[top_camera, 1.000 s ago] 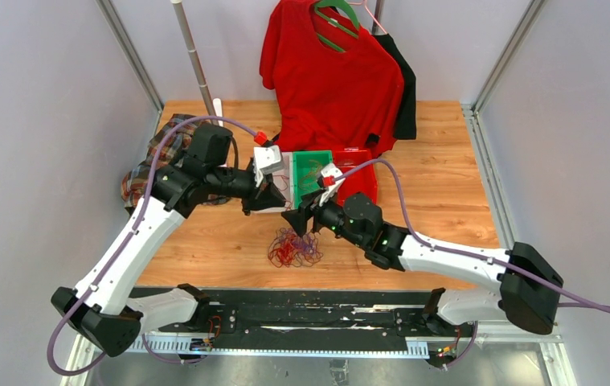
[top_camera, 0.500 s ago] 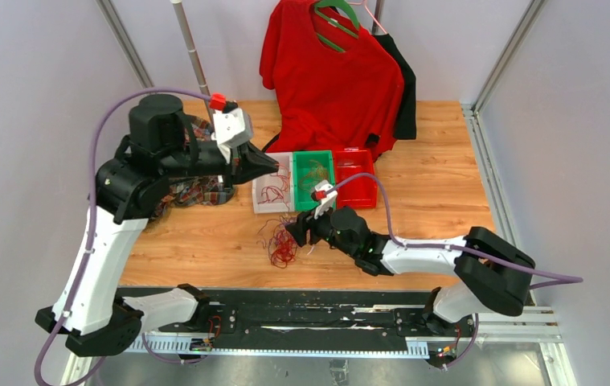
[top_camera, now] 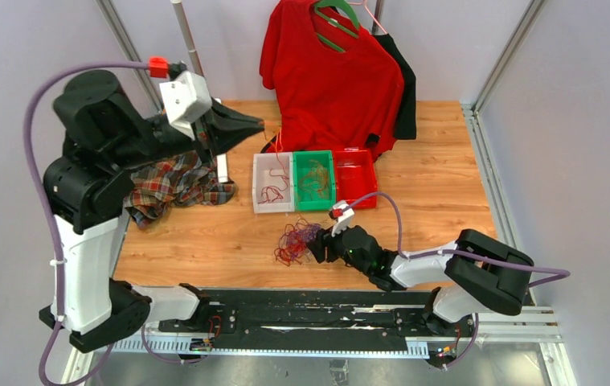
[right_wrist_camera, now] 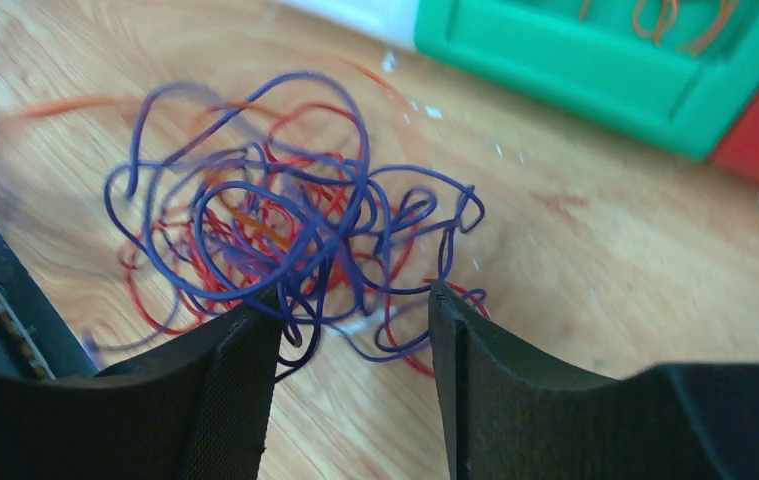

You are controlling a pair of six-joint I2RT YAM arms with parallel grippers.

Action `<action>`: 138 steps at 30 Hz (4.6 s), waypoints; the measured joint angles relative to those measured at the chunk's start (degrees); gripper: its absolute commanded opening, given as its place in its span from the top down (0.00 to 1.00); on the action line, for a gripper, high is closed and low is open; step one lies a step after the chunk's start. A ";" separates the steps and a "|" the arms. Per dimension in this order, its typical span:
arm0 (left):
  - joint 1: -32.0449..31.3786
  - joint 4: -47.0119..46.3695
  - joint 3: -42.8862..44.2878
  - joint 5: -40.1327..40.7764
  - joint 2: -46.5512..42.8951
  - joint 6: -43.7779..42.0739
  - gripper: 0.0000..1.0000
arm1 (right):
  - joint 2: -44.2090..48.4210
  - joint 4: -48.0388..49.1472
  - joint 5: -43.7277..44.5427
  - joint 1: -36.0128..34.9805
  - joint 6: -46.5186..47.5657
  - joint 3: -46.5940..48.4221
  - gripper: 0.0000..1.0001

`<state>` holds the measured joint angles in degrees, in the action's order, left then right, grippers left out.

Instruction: Untangle the cables

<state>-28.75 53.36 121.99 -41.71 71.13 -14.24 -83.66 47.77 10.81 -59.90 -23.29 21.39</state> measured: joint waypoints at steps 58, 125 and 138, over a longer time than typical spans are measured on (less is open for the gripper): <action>0.00 -34.73 15.13 25.07 3.58 -1.66 0.99 | -9.05 -10.51 -4.13 -2.56 15.52 22.73 0.32; 0.00 -62.49 0.48 41.22 -1.29 -33.00 0.99 | 34.75 -42.29 13.40 23.58 -10.69 -5.29 0.38; 0.00 -57.09 -2.43 34.42 -1.79 -28.98 0.99 | 35.78 -31.50 -18.40 20.85 12.74 1.49 0.31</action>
<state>-28.75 -3.73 119.57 -7.29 69.34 -43.22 -47.88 16.27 -7.60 -39.05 -10.55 22.87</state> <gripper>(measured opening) 0.017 0.688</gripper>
